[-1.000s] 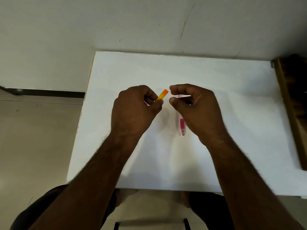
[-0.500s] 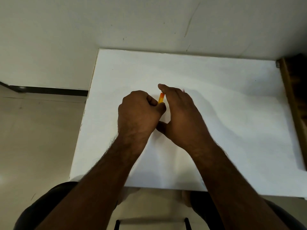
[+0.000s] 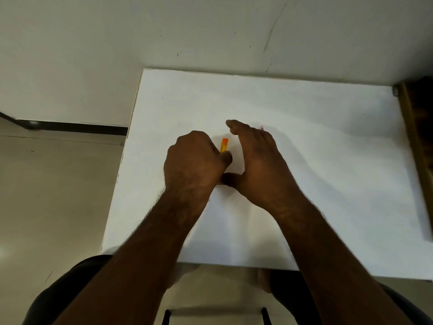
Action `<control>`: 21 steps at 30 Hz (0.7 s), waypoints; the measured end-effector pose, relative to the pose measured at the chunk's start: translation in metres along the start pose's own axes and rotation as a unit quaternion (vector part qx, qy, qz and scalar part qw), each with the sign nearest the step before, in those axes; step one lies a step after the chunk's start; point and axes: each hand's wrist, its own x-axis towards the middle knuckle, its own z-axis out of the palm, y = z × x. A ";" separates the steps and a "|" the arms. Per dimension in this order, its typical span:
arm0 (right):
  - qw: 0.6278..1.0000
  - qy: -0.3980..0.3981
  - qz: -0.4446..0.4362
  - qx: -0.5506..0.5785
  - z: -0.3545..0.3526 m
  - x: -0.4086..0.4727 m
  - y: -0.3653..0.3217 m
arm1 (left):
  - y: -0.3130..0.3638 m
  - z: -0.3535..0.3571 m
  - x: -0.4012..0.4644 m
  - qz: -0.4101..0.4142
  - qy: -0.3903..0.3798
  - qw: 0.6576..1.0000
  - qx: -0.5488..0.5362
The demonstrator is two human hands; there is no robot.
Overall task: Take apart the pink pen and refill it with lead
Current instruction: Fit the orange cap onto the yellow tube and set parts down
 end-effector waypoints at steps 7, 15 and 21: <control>0.997 0.041 0.044 -0.052 -0.017 0.001 0.013 | 0.002 0.006 0.001 -0.007 -0.007 0.999 0.040; 0.993 0.055 0.073 -0.072 -0.028 0.001 0.016 | -0.002 0.009 0.004 0.009 0.002 0.997 0.072; 0.988 0.051 0.115 -0.093 -0.033 0.001 0.019 | -0.001 0.008 0.003 0.003 -0.003 0.997 0.074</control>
